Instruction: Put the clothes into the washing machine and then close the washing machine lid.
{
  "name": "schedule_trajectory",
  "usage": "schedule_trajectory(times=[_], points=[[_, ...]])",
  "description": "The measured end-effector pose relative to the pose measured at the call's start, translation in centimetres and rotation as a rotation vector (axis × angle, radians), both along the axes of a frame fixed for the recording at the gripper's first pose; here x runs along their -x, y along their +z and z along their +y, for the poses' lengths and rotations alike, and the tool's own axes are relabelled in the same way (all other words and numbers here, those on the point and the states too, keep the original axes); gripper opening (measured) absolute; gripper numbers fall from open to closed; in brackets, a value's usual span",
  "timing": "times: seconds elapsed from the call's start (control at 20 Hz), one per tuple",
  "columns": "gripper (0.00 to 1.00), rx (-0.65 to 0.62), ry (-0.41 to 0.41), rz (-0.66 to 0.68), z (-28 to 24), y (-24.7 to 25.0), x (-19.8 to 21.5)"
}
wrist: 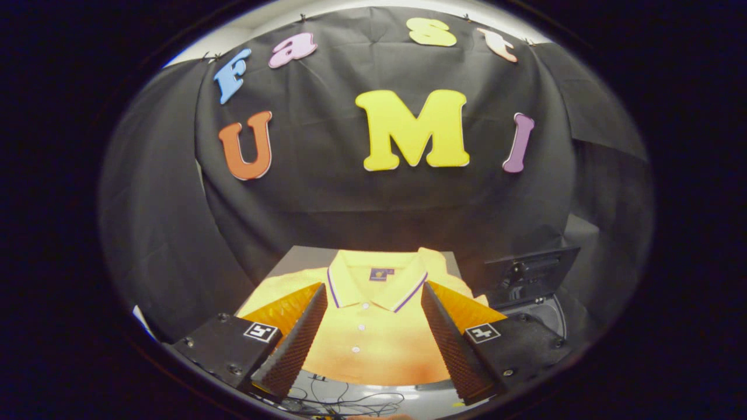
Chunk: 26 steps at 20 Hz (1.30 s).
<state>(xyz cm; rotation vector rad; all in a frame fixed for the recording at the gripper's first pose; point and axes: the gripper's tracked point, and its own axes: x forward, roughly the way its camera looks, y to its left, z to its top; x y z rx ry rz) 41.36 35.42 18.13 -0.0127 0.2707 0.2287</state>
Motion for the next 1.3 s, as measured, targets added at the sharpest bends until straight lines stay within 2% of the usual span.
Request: schedule_trajectory(times=[0.5,0.85,1.05,1.3], points=[[1.0,0.103,-0.081,0.209,1.4,-8.1,-5.1],[1.0,0.079,-0.106,0.232,1.6,-8.3,-5.2],[1.0,0.087,-0.072,0.219,1.7,-8.4,-5.2],[0.97,0.125,-0.053,0.301,1.8,-8.4,-5.1]])
